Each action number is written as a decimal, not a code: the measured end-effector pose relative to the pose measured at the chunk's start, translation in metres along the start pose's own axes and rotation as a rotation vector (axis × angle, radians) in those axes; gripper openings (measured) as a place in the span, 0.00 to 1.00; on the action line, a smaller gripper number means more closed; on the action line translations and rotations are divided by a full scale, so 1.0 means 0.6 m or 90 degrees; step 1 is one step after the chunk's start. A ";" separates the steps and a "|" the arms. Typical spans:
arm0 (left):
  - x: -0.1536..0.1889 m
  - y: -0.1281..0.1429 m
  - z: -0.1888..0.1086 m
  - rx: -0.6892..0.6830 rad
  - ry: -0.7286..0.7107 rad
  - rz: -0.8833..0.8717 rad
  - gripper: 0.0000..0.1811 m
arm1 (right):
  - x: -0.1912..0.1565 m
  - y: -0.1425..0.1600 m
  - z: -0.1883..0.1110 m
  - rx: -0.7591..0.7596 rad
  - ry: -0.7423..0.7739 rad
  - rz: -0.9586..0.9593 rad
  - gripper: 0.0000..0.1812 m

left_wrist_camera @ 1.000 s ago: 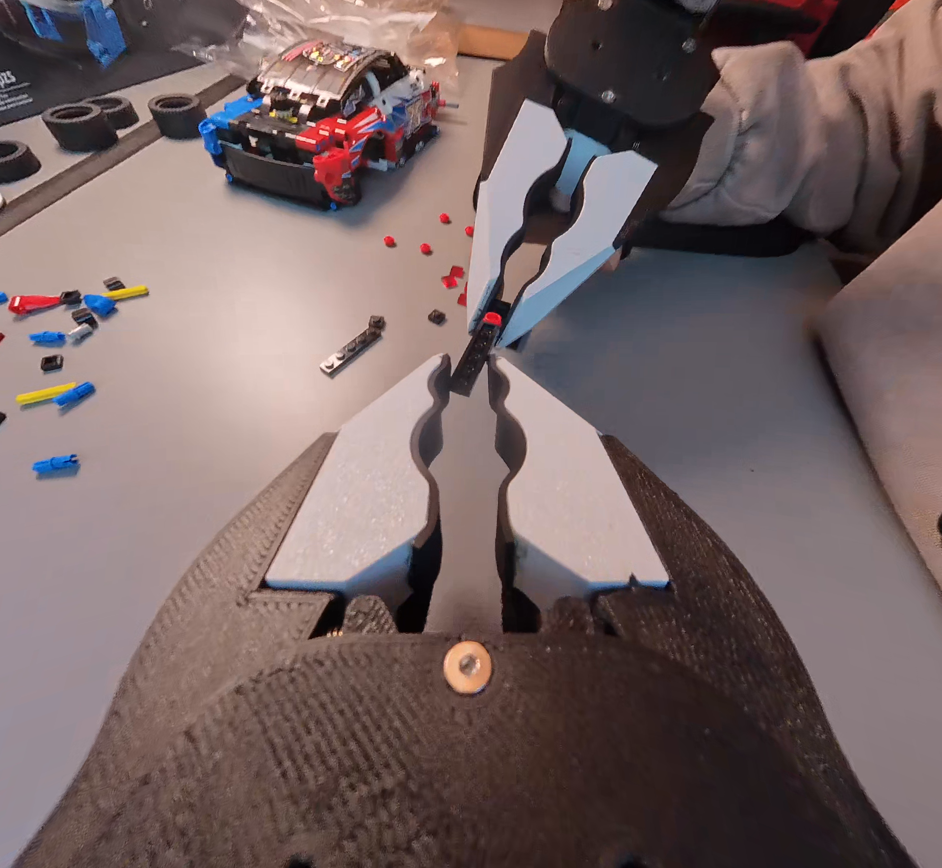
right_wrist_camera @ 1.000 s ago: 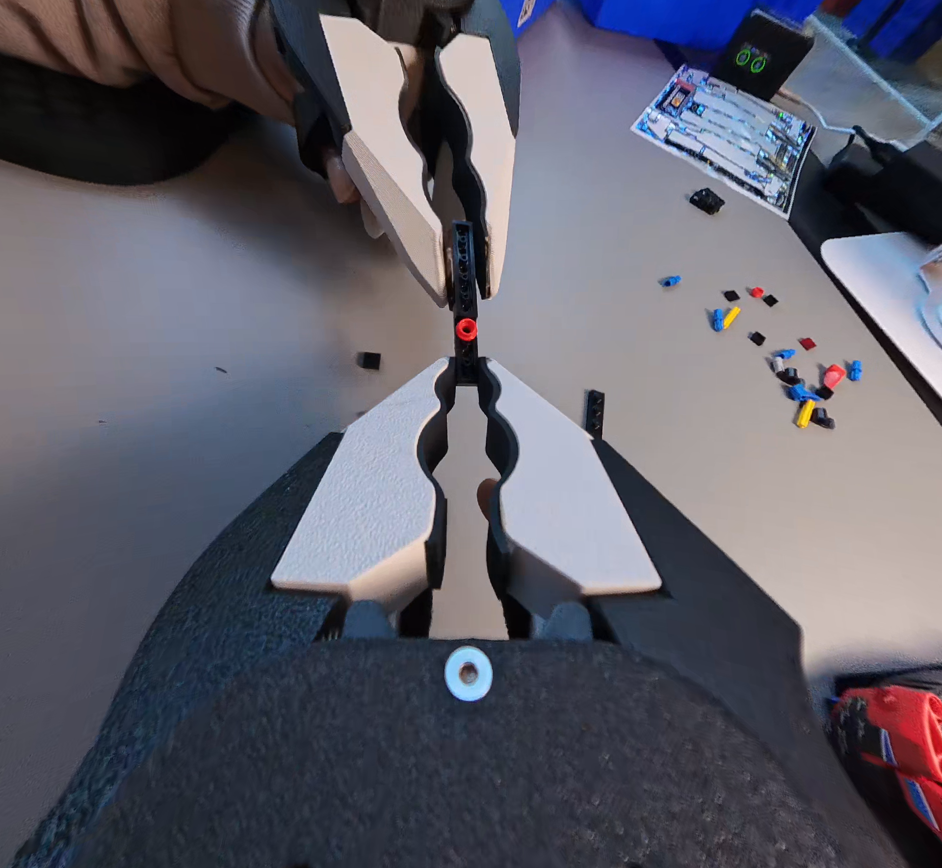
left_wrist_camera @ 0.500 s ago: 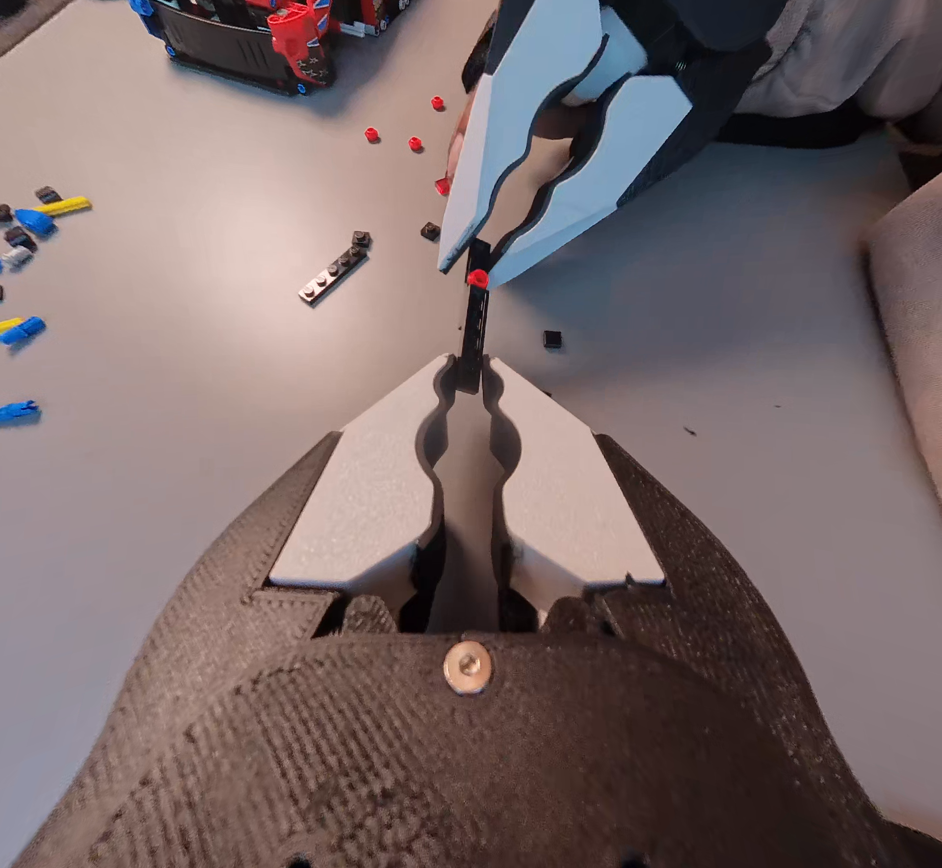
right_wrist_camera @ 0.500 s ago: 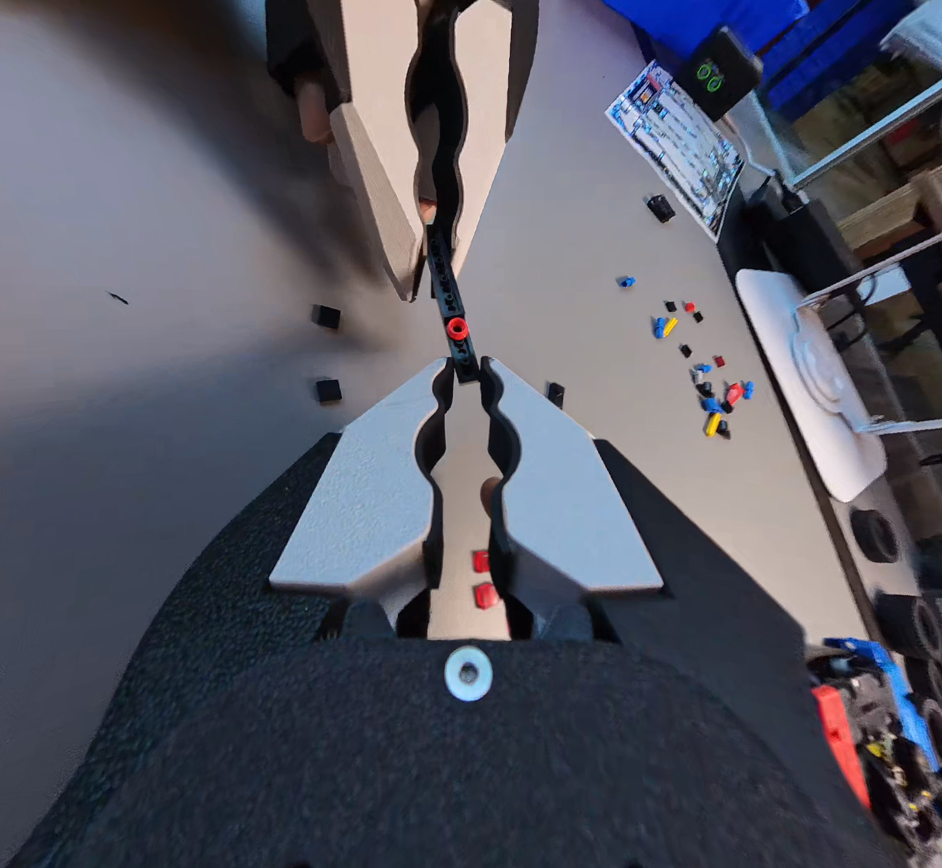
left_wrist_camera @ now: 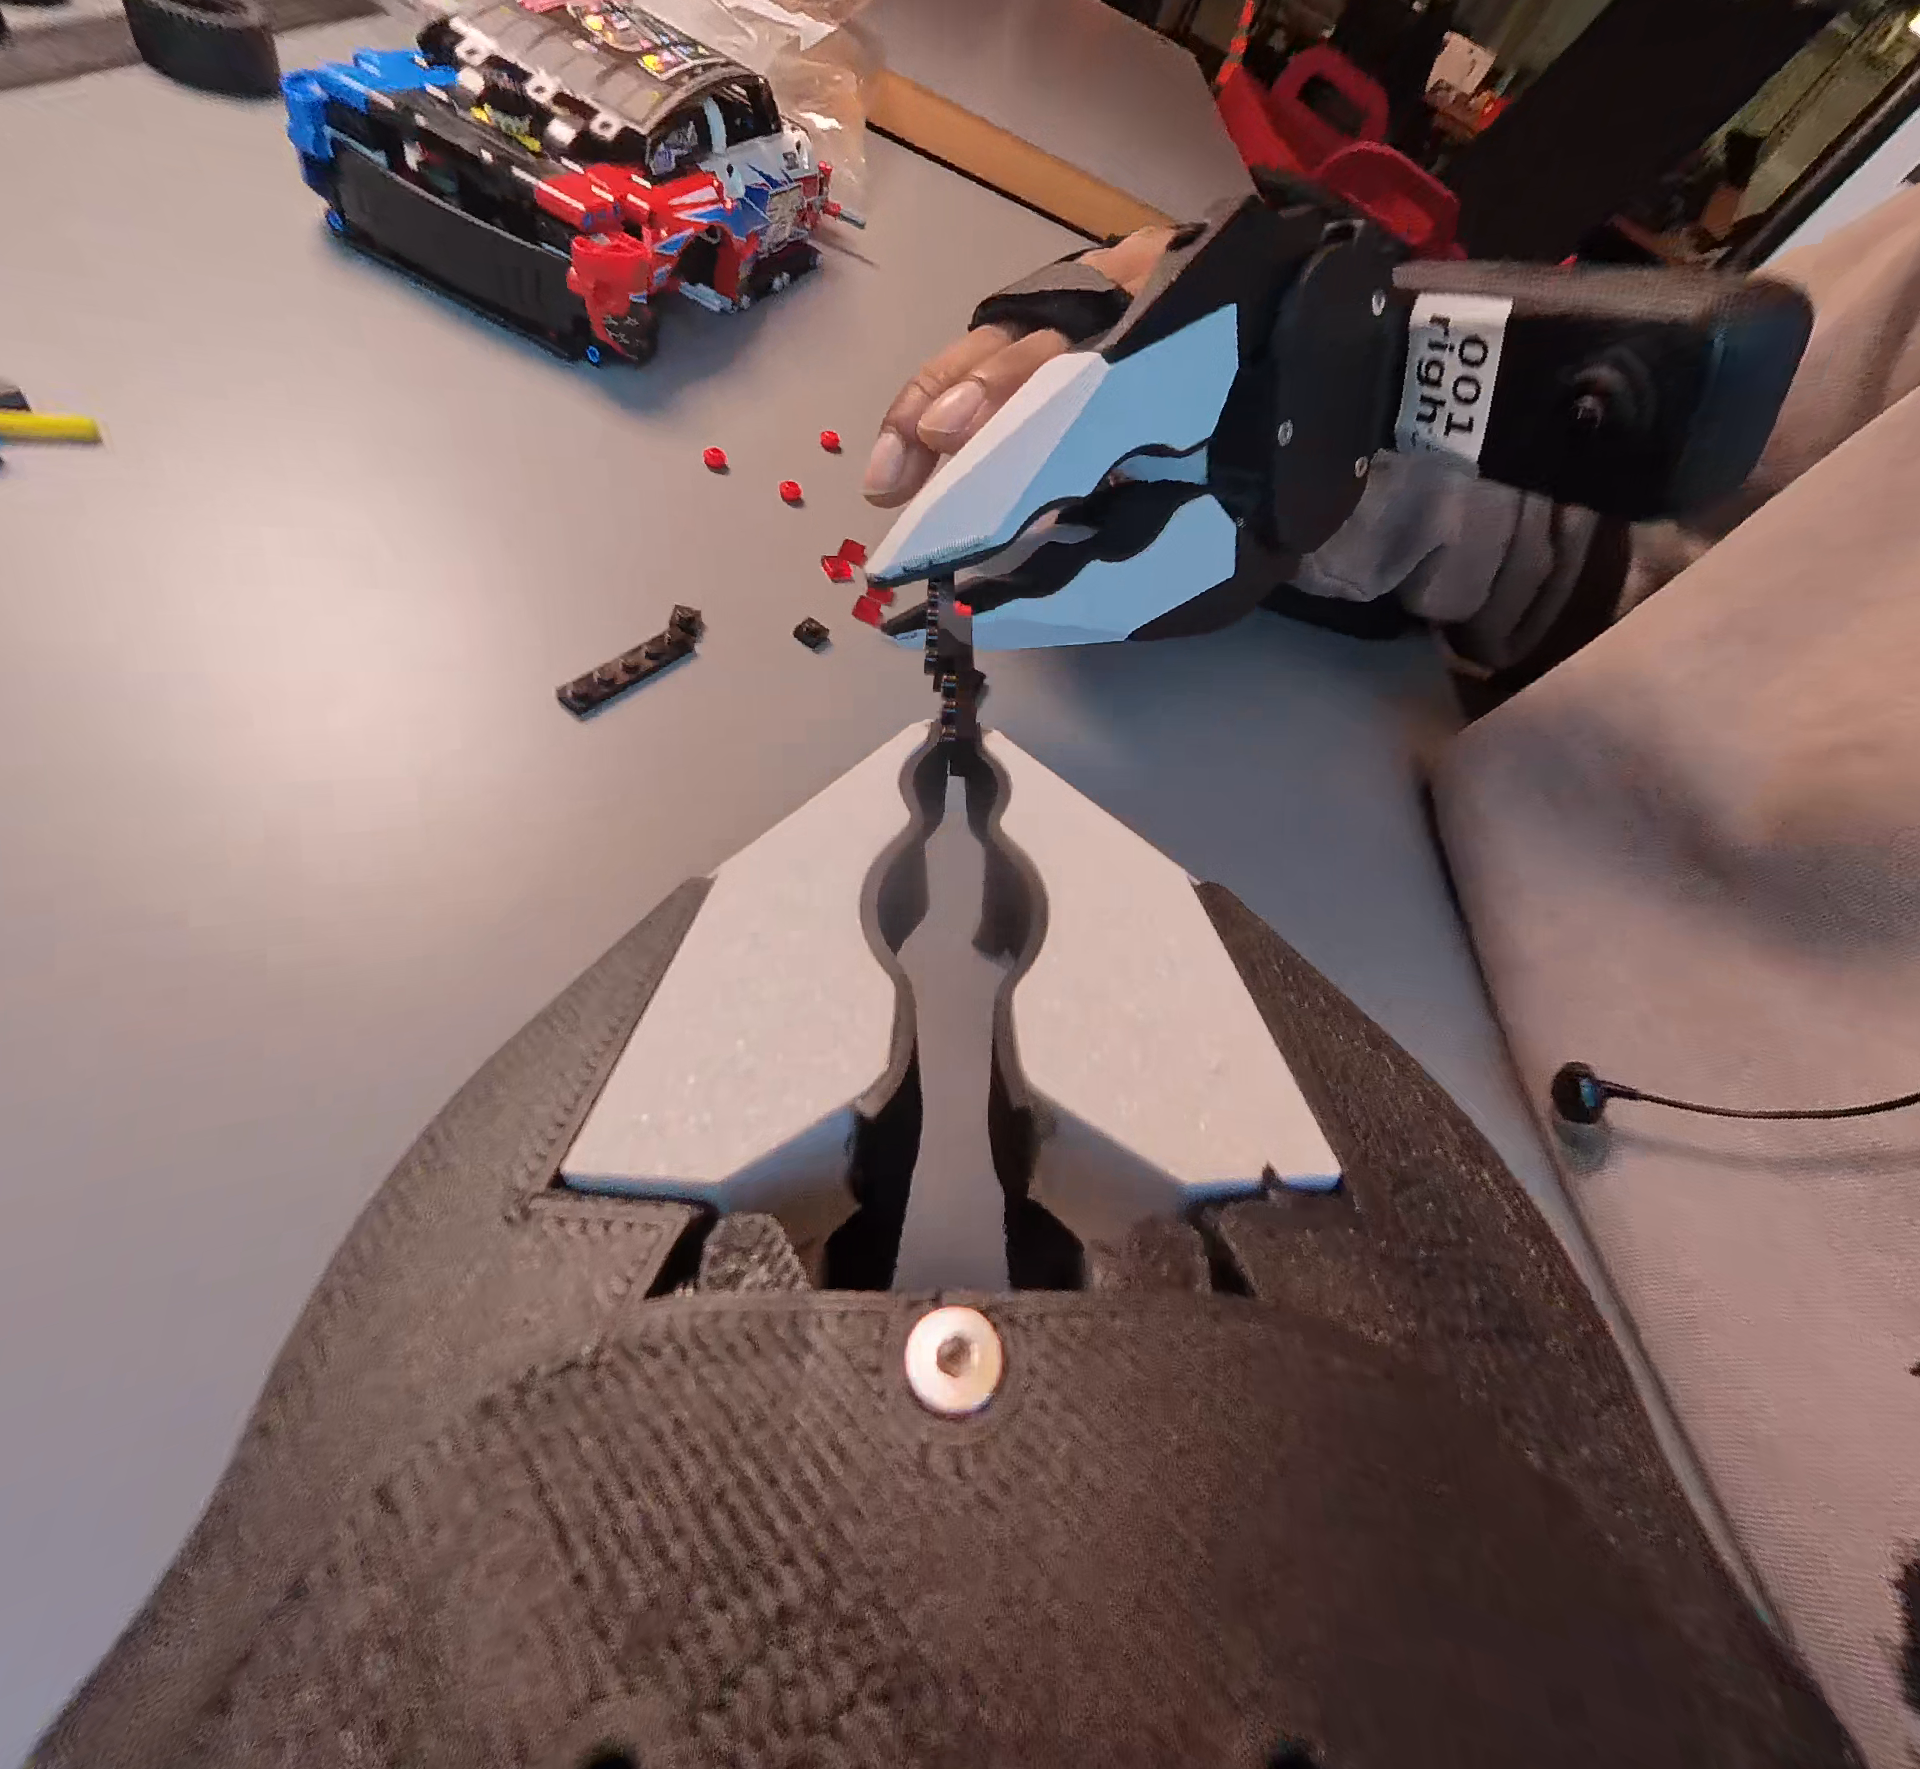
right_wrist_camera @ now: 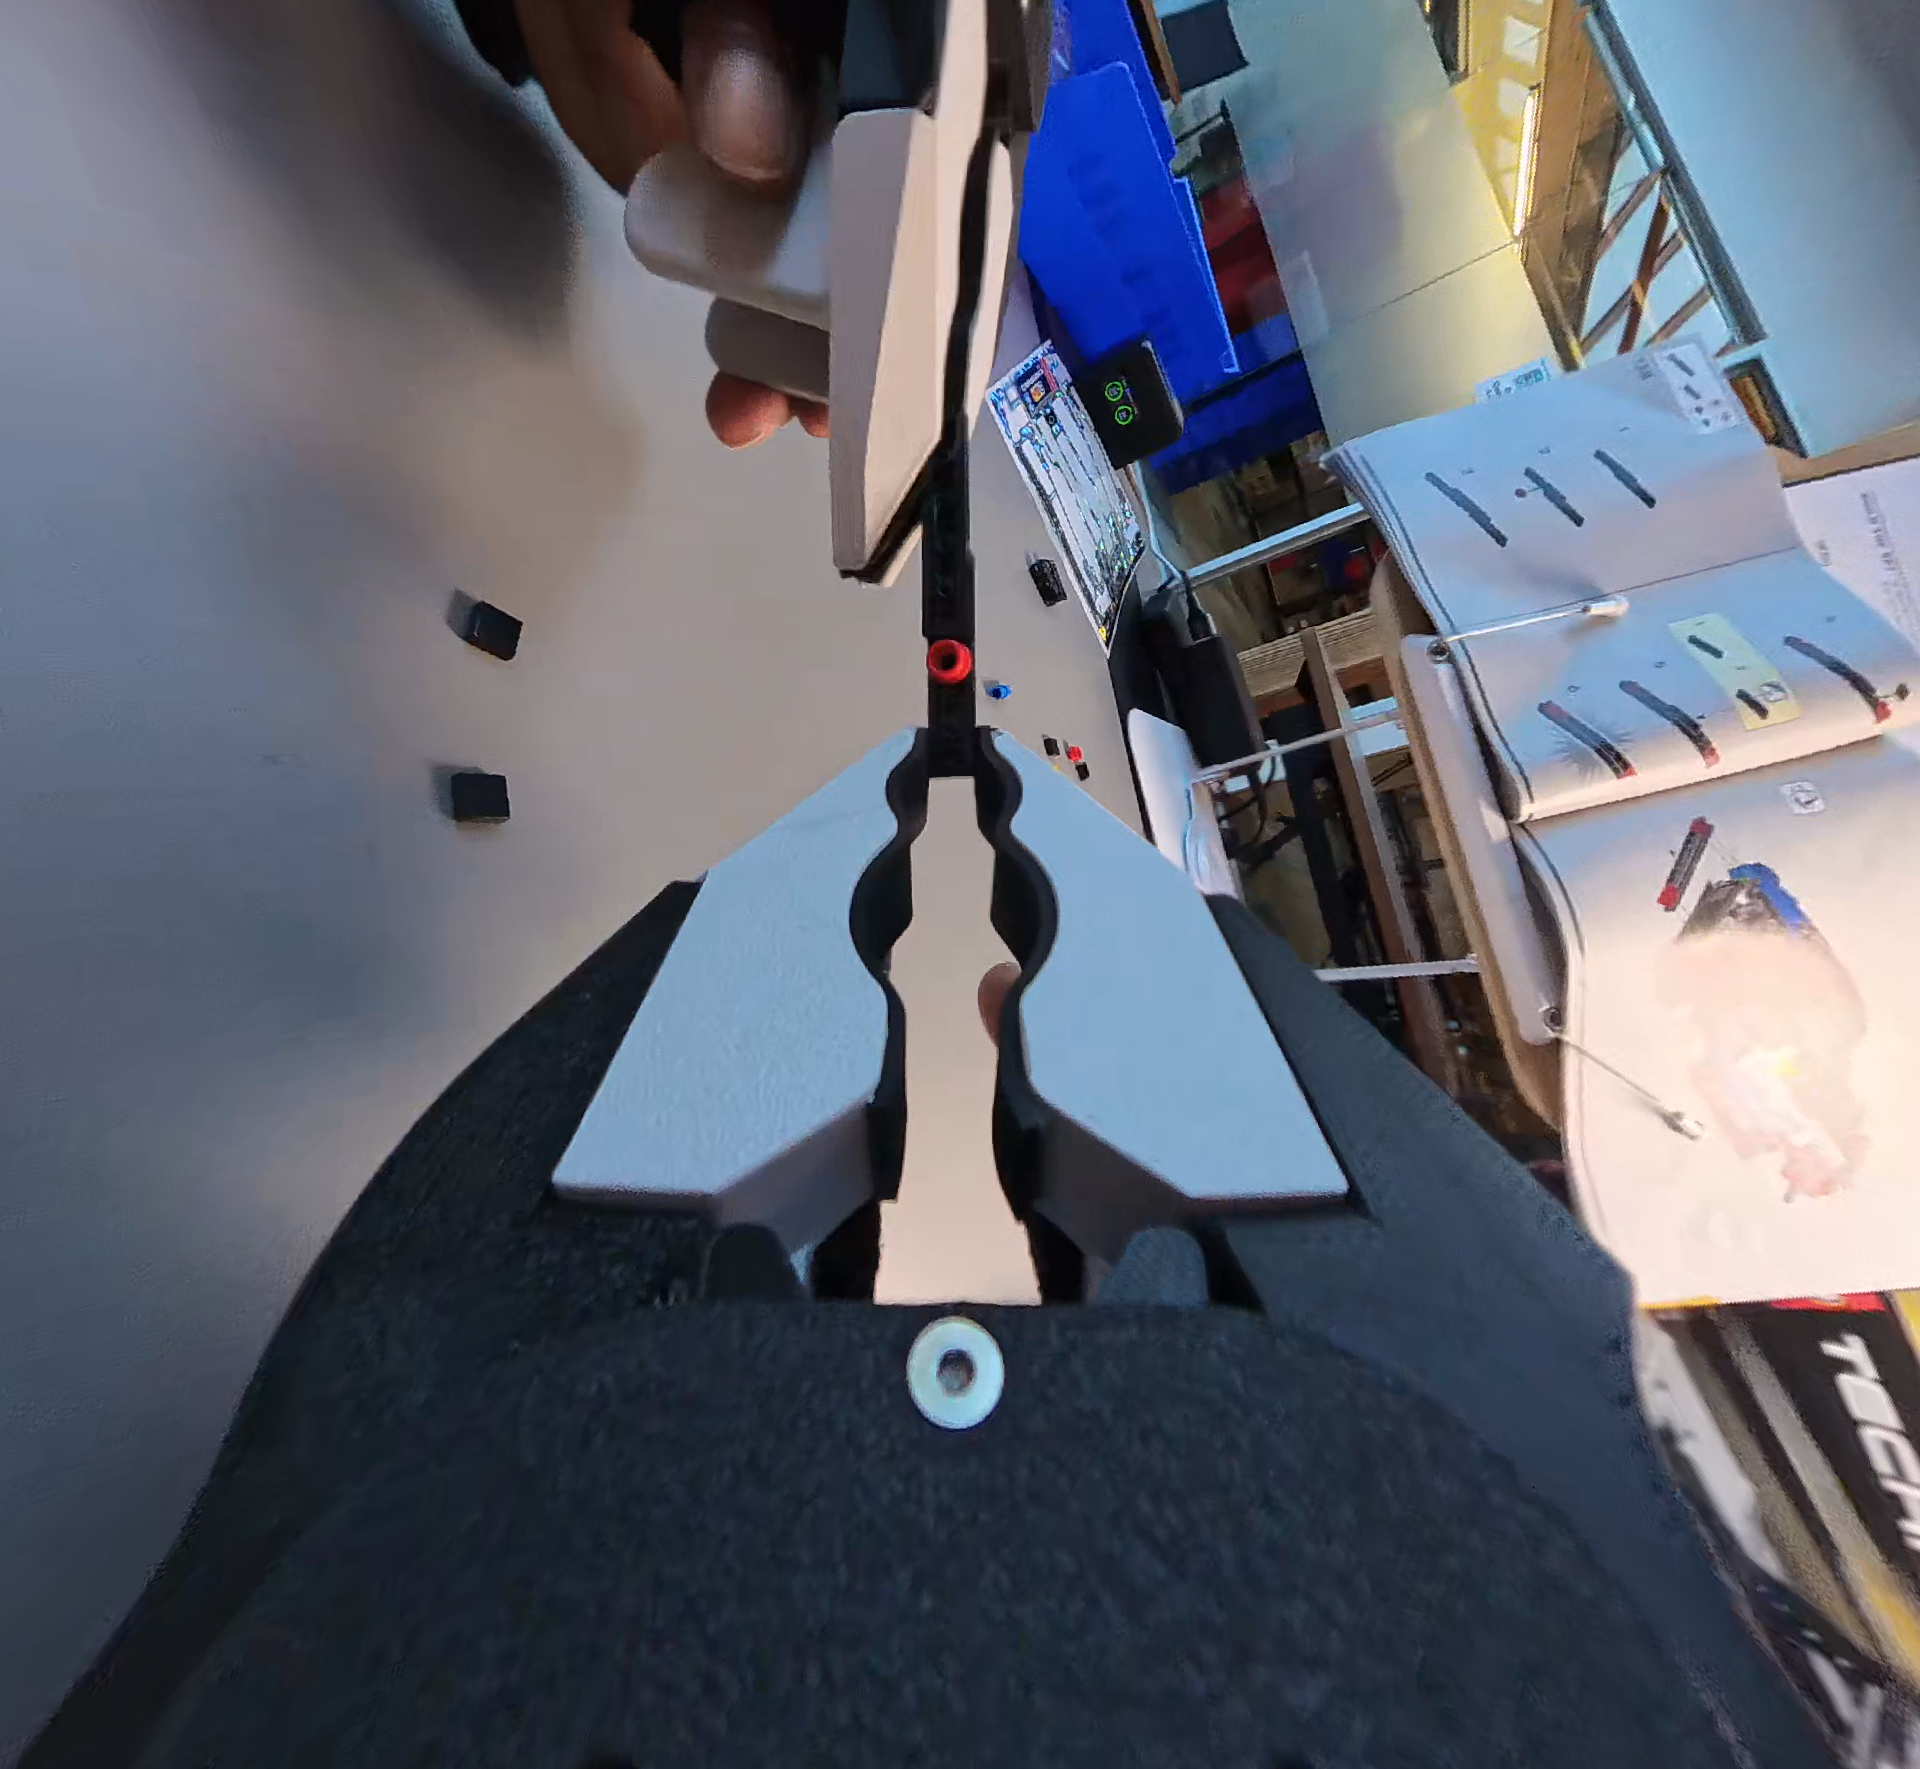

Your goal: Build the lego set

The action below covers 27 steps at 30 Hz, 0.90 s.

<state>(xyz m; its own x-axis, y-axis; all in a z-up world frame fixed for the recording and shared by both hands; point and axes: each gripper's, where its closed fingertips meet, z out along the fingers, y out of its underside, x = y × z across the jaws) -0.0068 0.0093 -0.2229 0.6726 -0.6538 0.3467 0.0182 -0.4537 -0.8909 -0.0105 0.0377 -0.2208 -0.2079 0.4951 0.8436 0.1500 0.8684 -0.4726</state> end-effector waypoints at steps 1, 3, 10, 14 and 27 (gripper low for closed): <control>0.000 -0.002 -0.001 0.000 -0.018 0.049 0.00 | 0.001 -0.003 -0.001 0.015 -0.011 0.045 0.03; -0.007 -0.007 -0.004 -0.008 -0.078 0.155 0.00 | -0.001 -0.012 -0.006 0.056 -0.069 0.182 0.12; 0.011 -0.017 0.003 -0.015 -0.163 0.428 0.00 | 0.010 -0.021 -0.025 0.144 -0.220 0.500 0.17; 0.013 -0.015 0.004 -0.010 -0.156 0.438 0.00 | -0.010 -0.023 -0.028 0.137 -0.247 0.467 0.07; -0.067 0.011 -0.013 -0.080 -0.254 0.262 0.04 | -0.005 0.059 -0.001 -0.096 -0.089 0.209 0.00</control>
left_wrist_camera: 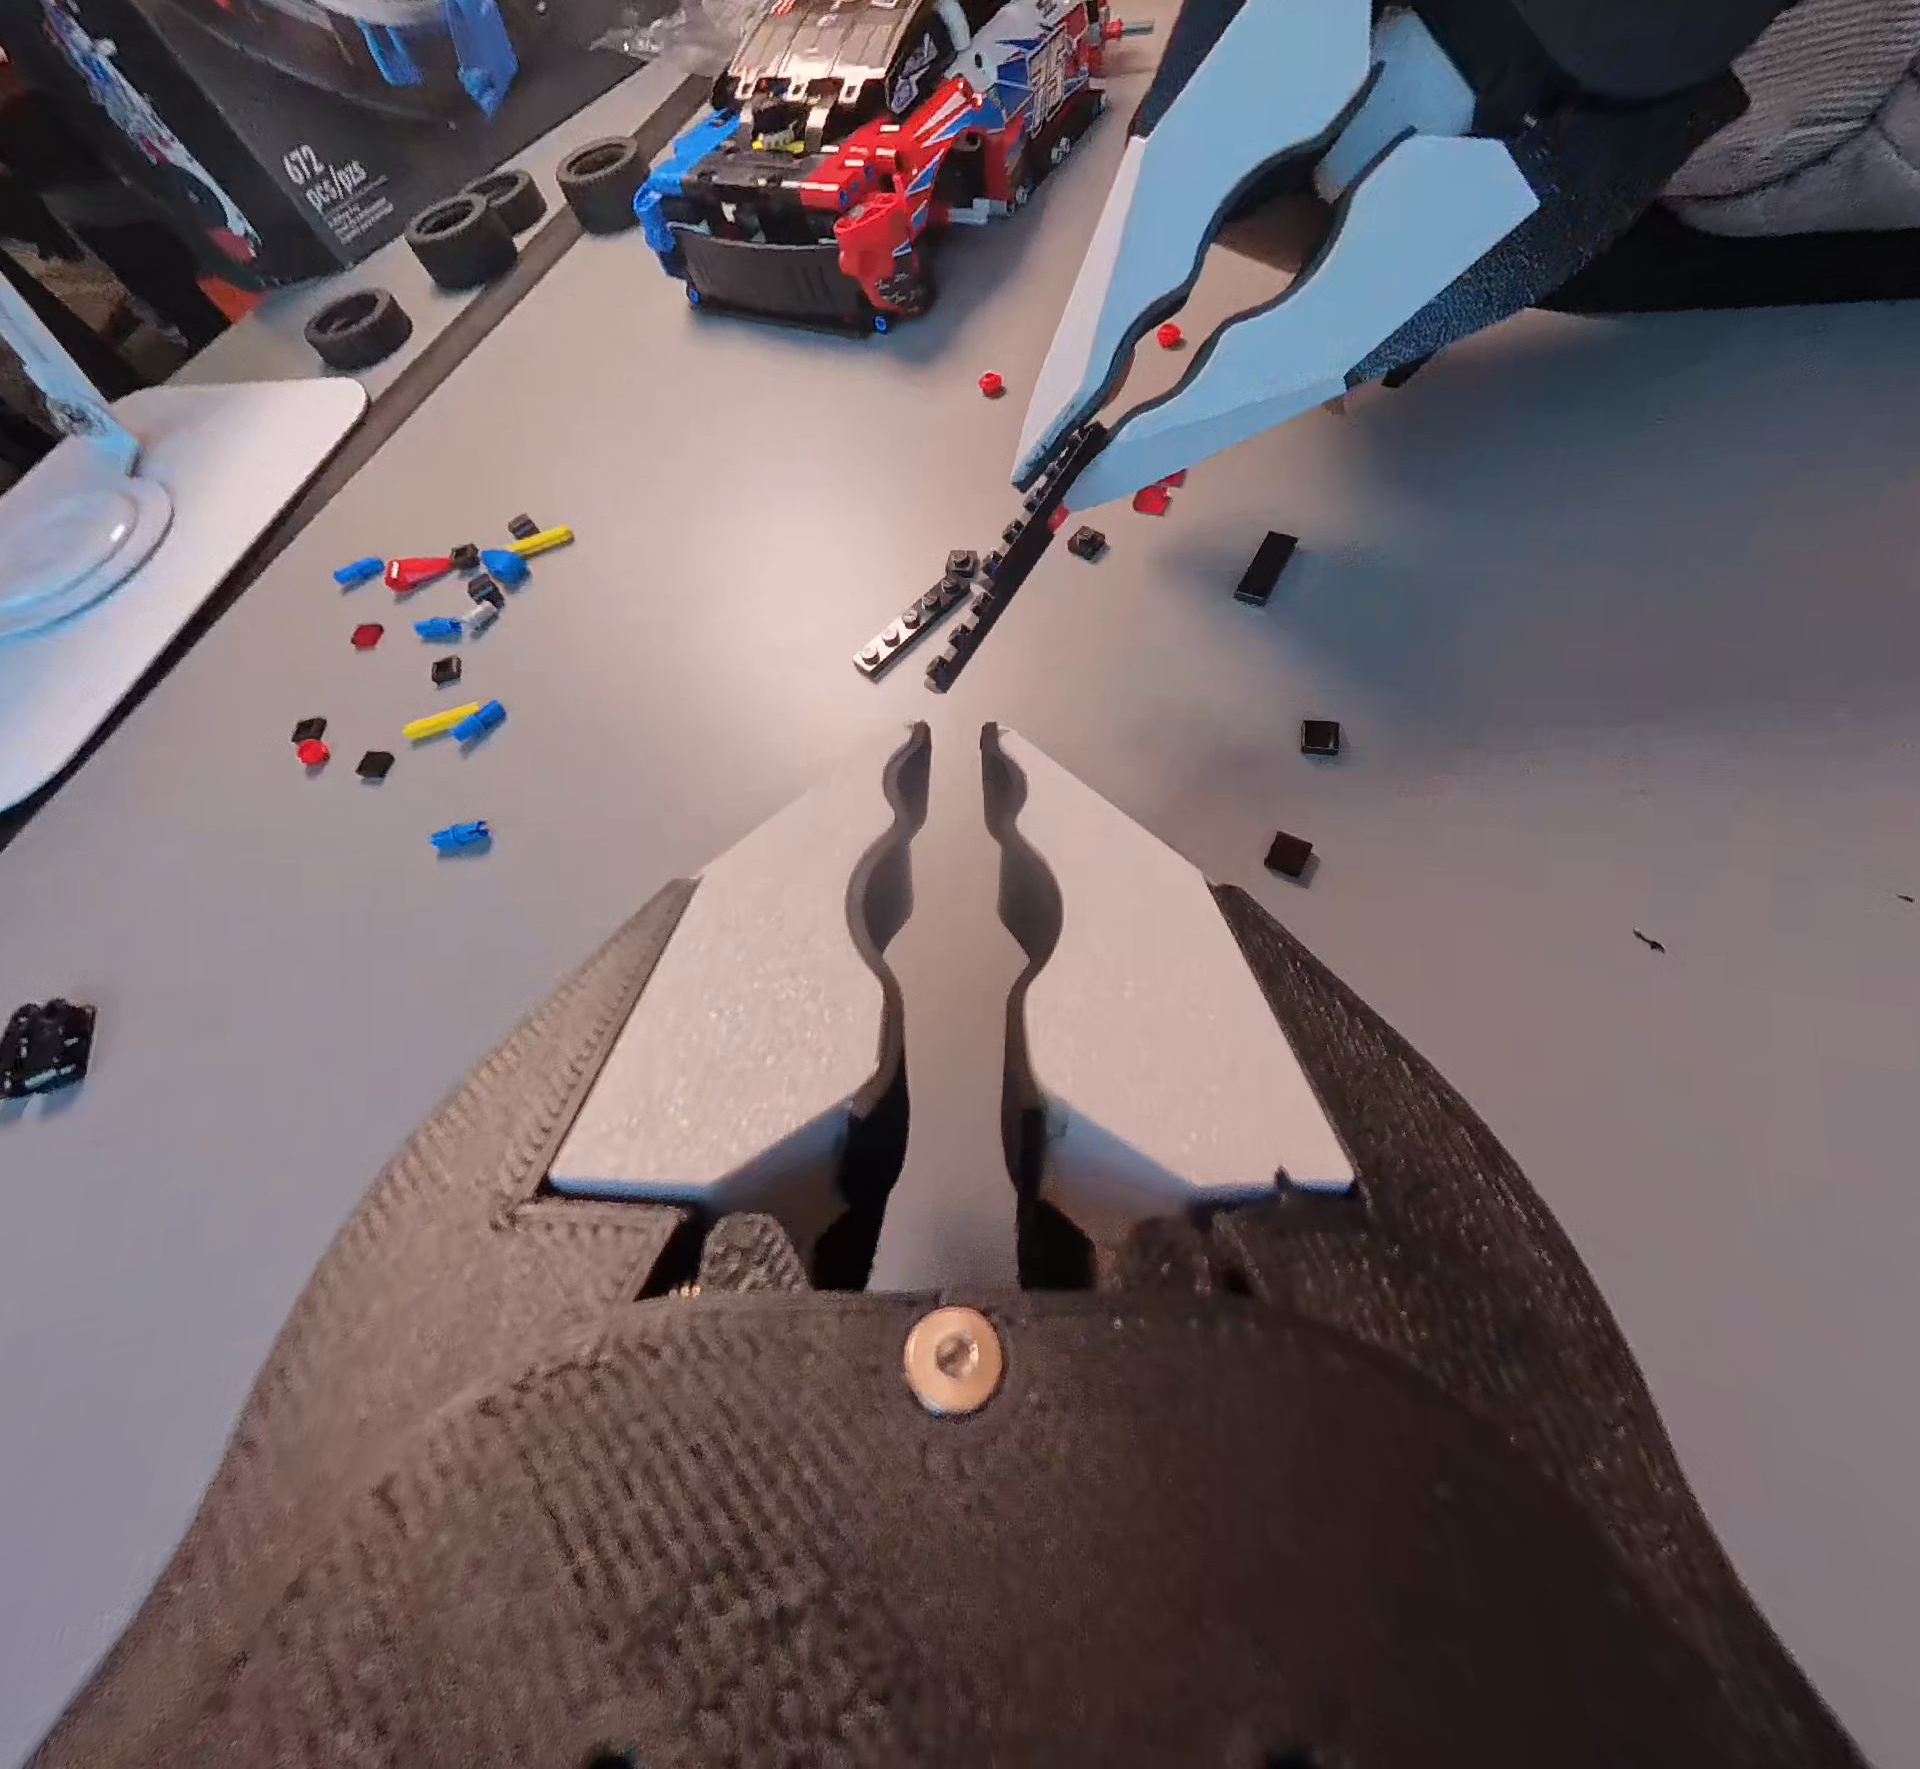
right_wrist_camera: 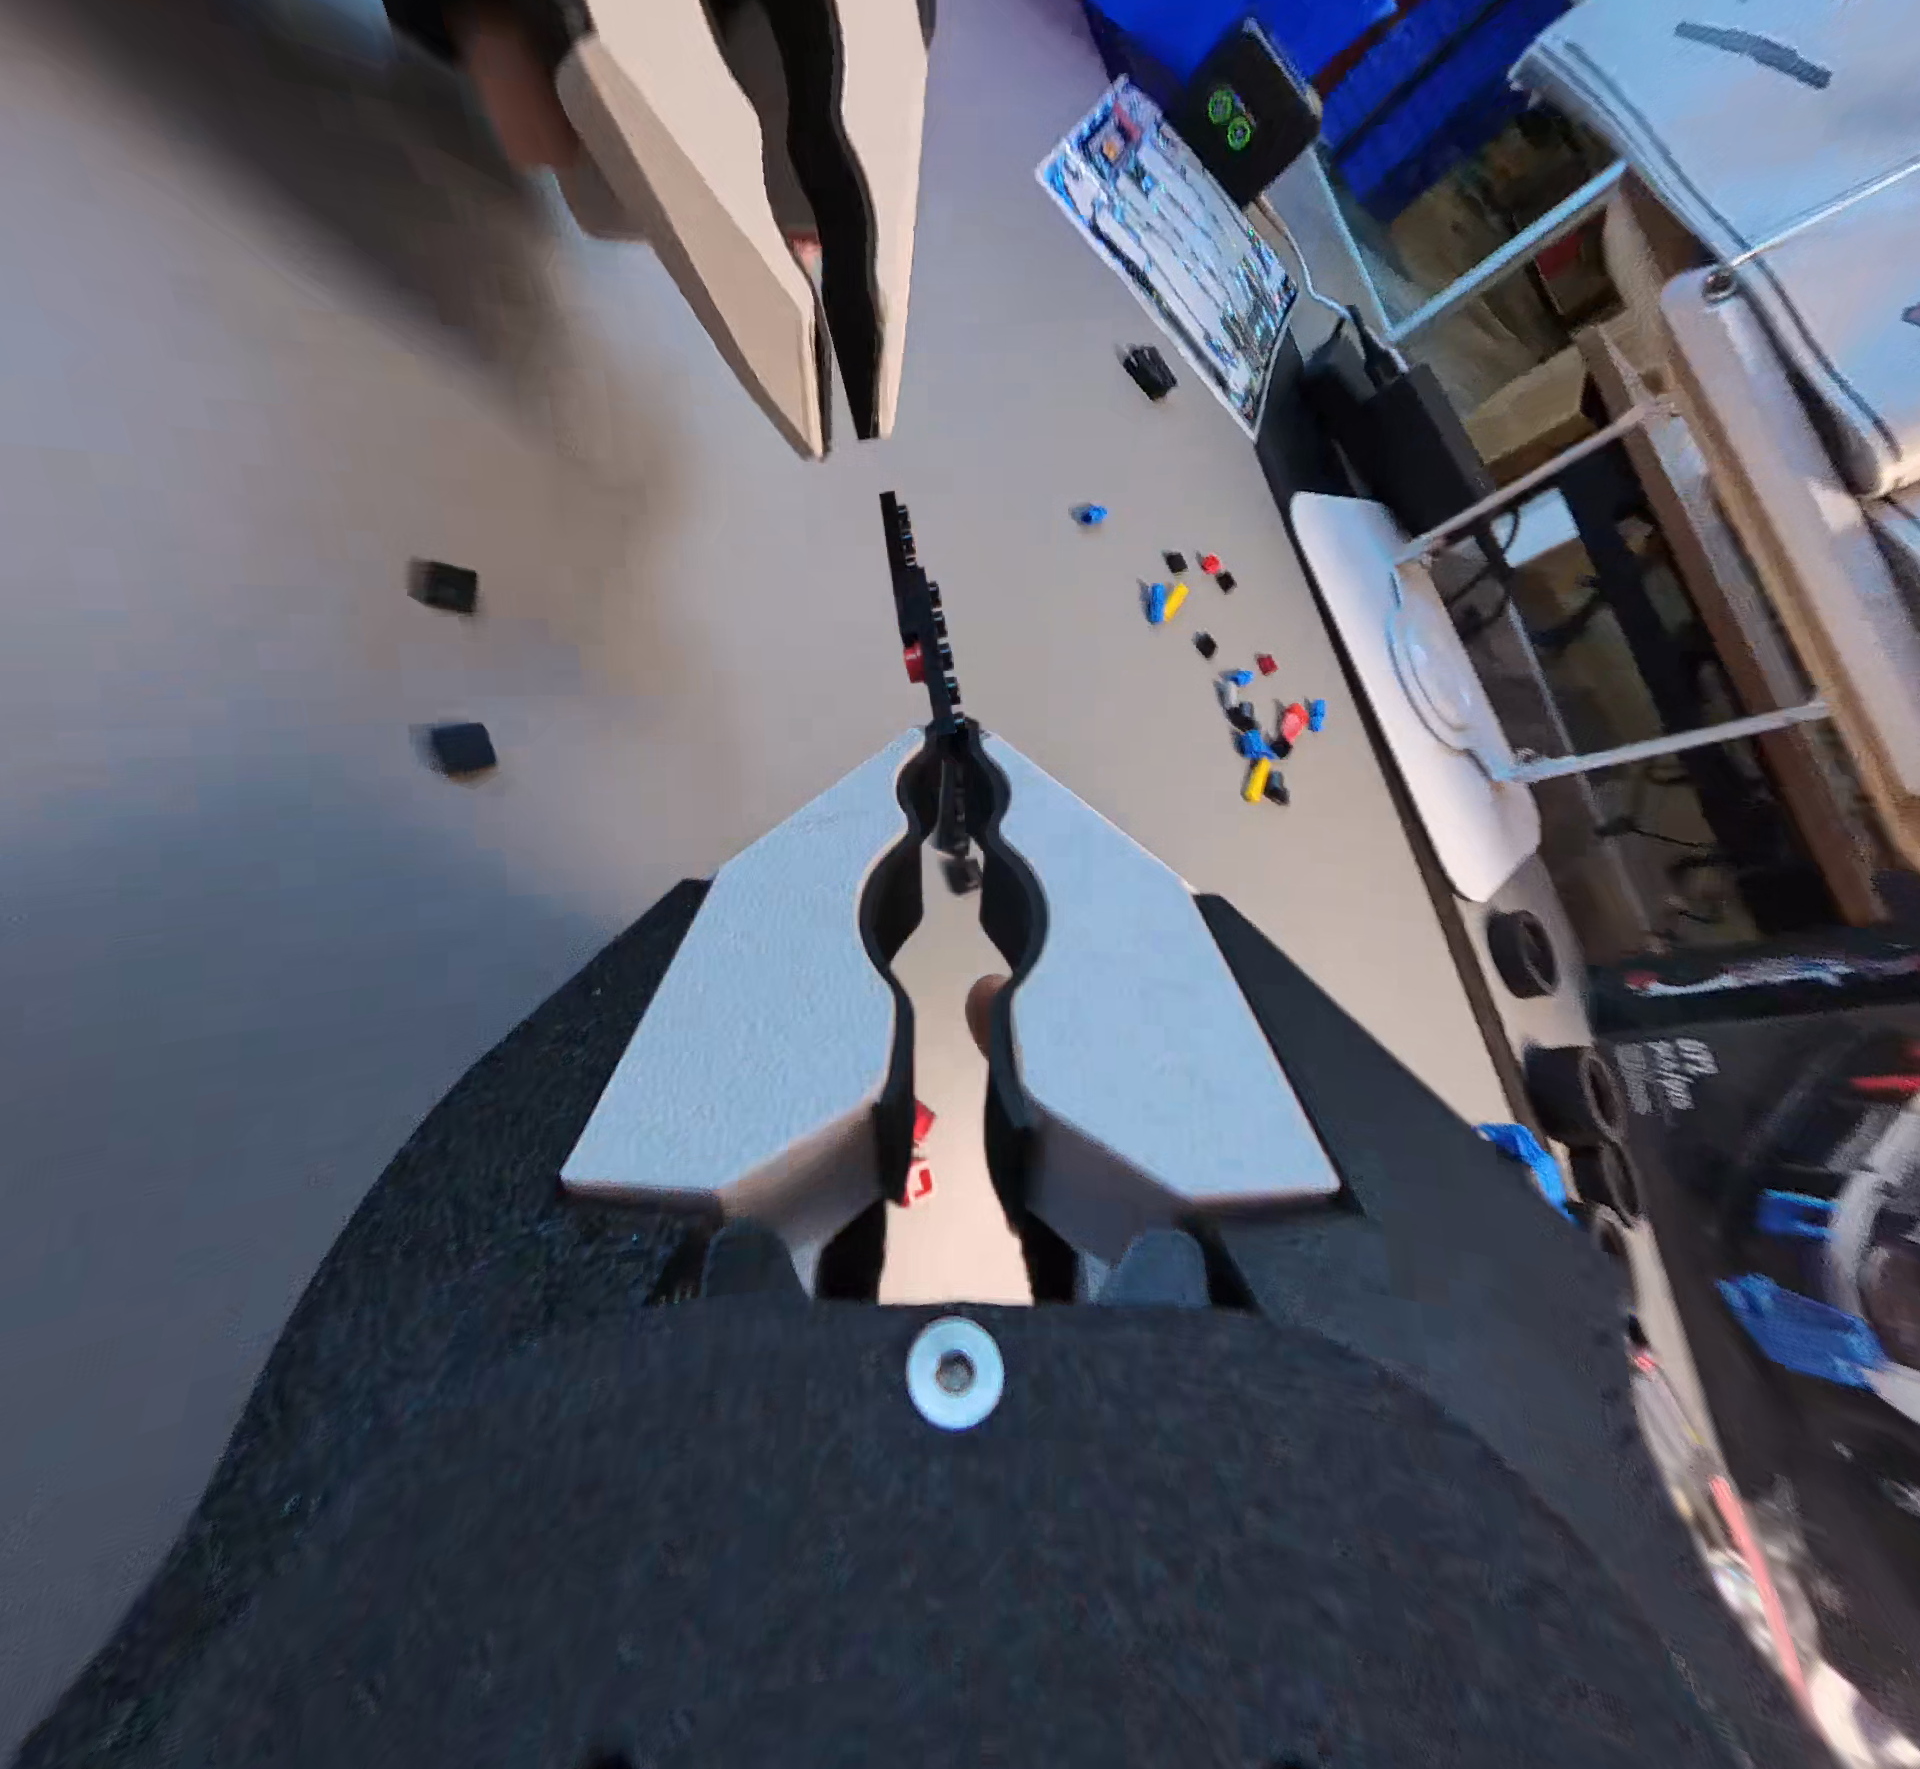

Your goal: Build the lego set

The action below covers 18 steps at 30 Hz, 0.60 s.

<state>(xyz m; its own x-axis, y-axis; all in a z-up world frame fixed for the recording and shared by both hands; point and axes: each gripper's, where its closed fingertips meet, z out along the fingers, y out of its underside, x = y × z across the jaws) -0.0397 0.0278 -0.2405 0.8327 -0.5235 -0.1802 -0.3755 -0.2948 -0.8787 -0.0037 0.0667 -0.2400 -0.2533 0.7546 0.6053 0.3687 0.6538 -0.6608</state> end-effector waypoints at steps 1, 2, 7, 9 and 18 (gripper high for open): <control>-0.001 0.005 0.002 -0.008 0.001 -0.011 0.04 | 0.000 0.010 0.003 -0.034 0.013 -0.034 0.00; 0.002 0.010 0.005 -0.019 0.008 -0.017 0.04 | -0.004 0.021 0.006 -0.071 0.020 -0.068 0.01; 0.028 0.049 0.024 -0.109 0.049 -0.031 0.04 | -0.066 0.022 0.010 -0.106 -0.074 -0.089 0.02; 0.033 0.056 0.027 -0.129 0.051 -0.014 0.03 | -0.090 0.005 0.004 -0.077 -0.143 -0.024 0.05; 0.025 0.046 0.055 -0.132 0.019 0.048 0.04 | -0.133 -0.046 -0.012 0.017 -0.268 0.076 0.07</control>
